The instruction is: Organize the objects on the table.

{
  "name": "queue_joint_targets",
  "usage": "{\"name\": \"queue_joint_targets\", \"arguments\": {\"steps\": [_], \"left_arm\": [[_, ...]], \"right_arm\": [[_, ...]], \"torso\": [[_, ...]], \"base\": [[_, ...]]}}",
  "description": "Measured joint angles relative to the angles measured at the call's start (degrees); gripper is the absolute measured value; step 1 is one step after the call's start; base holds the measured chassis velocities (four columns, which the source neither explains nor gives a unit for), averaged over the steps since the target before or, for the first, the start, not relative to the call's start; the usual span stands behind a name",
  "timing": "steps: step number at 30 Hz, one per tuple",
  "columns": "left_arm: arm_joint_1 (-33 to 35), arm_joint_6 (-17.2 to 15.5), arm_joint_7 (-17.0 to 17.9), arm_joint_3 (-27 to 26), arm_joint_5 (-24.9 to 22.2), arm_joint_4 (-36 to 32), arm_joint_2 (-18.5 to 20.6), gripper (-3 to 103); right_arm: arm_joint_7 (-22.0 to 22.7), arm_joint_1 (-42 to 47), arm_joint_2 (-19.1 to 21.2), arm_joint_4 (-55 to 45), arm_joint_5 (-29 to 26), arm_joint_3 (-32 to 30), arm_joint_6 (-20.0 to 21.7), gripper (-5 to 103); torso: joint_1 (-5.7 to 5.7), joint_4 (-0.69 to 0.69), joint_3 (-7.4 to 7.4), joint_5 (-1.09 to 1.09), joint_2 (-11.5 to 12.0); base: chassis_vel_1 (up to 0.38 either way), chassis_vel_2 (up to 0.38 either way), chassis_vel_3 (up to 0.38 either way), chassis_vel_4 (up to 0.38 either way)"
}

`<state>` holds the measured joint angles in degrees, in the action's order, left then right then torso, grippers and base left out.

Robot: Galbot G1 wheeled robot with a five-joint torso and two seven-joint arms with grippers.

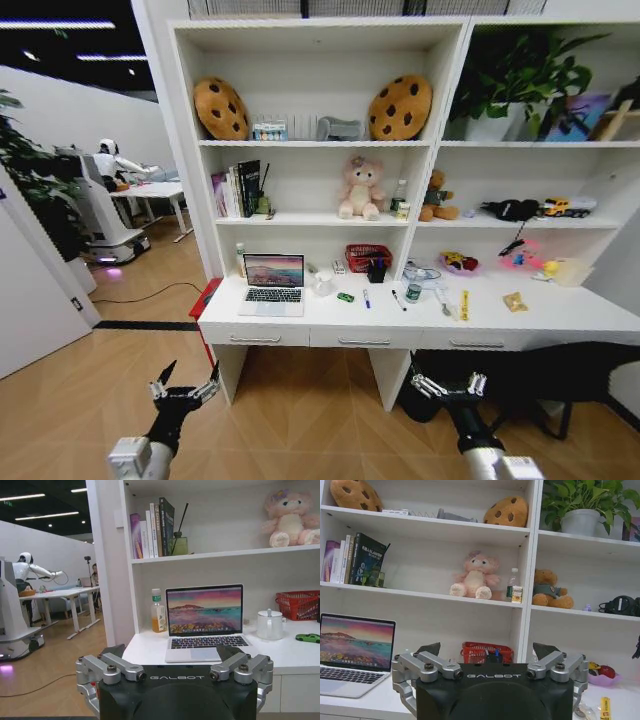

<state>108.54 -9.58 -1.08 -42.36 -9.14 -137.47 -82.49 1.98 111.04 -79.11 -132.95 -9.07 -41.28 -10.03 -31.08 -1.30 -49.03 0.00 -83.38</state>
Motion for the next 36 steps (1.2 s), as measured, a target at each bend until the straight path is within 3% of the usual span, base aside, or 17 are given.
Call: {"name": "queue_joint_targets", "arguments": {"steps": [10, 18, 31, 36], "left_arm": [[1.27, 0.60, -0.21, 1.10, 1.49, -0.98, -2.21, 100], [1.73, 2.05, -3.59, 1.05, 4.20, -1.58, -0.80, 100], [2.13, 3.77, -3.13, 0.17, 4.55, -0.93, -0.72, 103], [2.07, 4.21, -2.95, 0.27, 4.77, -0.41, -0.82, 99]], "right_arm": [[-0.57, 0.70, -0.13, -1.24, -0.16, -0.06, 0.45, 100], [-2.69, 0.81, -0.28, -1.13, 1.20, 0.47, 0.55, 100], [-1.72, 0.63, -0.64, -0.55, 1.30, 0.51, 1.08, 100], [-1.89, 0.67, -0.73, -0.57, 1.29, 0.74, 0.94, 100]], "torso": [[0.00, 0.00, 0.00, 0.00, 0.00], [0.00, 0.00, 0.00, 0.00, 0.00], [0.01, 0.00, 0.00, 0.00, -0.01], [0.01, 0.00, 0.01, 0.00, -0.01]], "base": [[0.000, 0.000, 0.000, 0.000], [0.000, 0.000, 0.000, 0.000], [0.000, 0.000, 0.000, 0.000], [-0.083, 0.071, 0.084, -0.100]]}}
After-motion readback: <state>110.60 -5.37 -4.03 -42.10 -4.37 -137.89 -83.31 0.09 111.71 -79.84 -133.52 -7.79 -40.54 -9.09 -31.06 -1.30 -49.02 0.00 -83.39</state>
